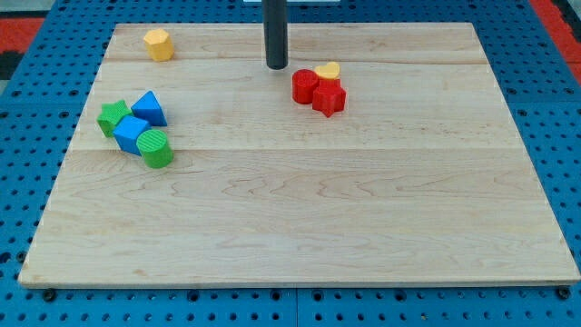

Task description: Move the blue triangle up abit

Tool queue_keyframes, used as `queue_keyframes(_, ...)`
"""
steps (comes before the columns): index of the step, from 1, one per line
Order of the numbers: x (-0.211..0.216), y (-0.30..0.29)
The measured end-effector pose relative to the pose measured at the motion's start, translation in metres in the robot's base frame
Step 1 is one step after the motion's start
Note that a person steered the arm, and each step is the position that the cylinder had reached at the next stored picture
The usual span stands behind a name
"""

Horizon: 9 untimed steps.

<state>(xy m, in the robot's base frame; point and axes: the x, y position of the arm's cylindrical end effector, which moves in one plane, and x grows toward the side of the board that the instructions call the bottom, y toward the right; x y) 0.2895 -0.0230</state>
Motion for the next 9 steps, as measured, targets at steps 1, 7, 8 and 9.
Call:
queue_keyframes(1,0.022,-0.080)
queue_keyframes(7,0.134,-0.133)
queue_keyframes(8,0.074,-0.109)
queue_keyframes(9,0.036,-0.090)
